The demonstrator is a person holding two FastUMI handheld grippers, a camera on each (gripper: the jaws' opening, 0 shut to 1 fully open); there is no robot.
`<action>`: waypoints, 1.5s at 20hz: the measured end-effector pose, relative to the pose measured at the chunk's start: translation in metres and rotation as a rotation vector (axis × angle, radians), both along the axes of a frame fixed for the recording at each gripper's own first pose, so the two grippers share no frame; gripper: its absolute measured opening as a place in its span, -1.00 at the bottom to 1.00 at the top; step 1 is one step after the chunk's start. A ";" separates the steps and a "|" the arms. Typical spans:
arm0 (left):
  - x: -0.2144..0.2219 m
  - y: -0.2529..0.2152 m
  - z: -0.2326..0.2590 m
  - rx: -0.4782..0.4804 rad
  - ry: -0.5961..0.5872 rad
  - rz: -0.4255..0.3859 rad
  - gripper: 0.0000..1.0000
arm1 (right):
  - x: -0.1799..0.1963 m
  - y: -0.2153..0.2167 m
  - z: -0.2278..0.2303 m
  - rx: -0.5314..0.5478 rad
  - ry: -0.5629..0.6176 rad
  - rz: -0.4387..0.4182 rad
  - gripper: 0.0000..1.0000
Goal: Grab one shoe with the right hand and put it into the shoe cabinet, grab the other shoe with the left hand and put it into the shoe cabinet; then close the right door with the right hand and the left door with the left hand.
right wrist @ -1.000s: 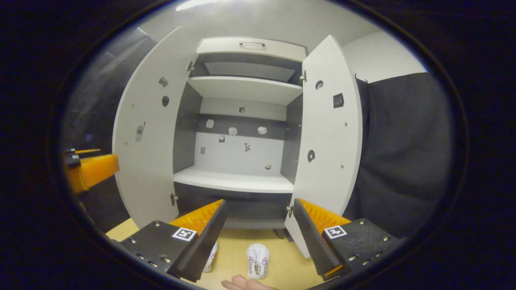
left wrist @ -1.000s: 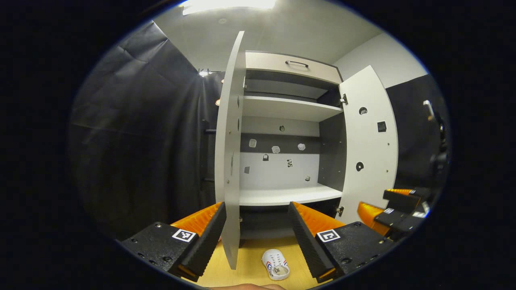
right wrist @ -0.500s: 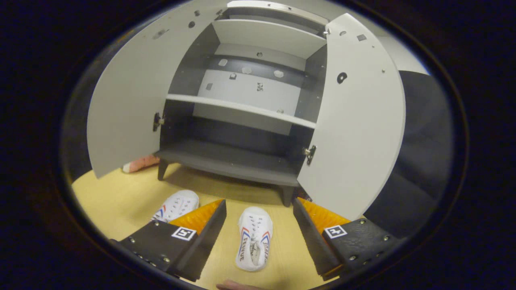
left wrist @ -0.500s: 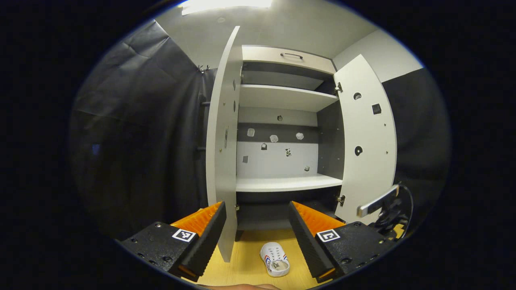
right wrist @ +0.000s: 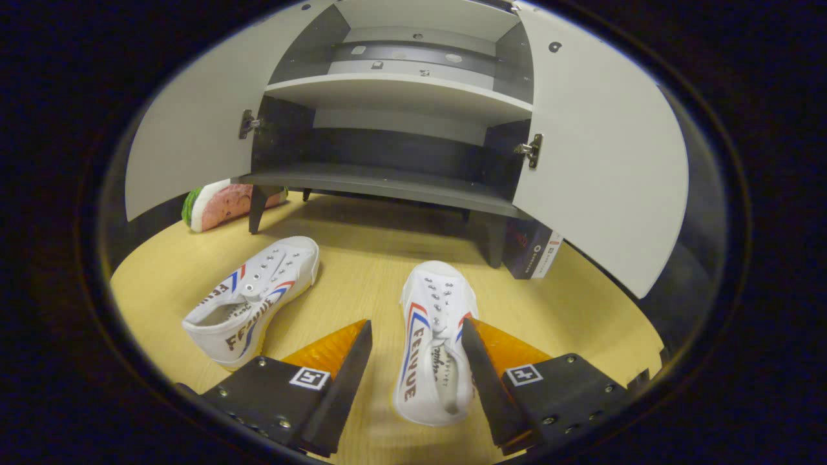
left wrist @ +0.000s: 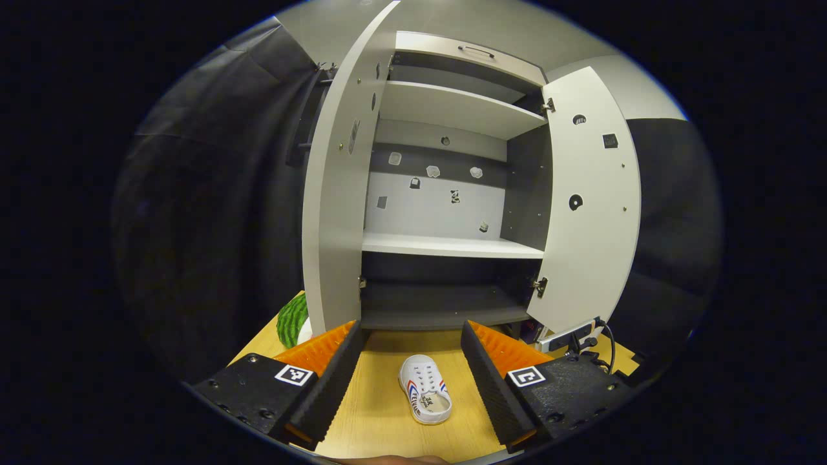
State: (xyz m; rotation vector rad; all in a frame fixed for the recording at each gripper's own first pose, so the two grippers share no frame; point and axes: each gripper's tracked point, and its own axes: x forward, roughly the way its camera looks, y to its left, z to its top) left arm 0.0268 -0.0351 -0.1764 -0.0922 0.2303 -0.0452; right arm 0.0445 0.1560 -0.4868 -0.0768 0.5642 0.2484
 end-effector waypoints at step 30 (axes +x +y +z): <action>0.063 -0.067 -0.010 0.122 -0.082 -0.104 0.86 | 0.017 -0.038 0.150 0.510 -0.153 -0.097 -0.99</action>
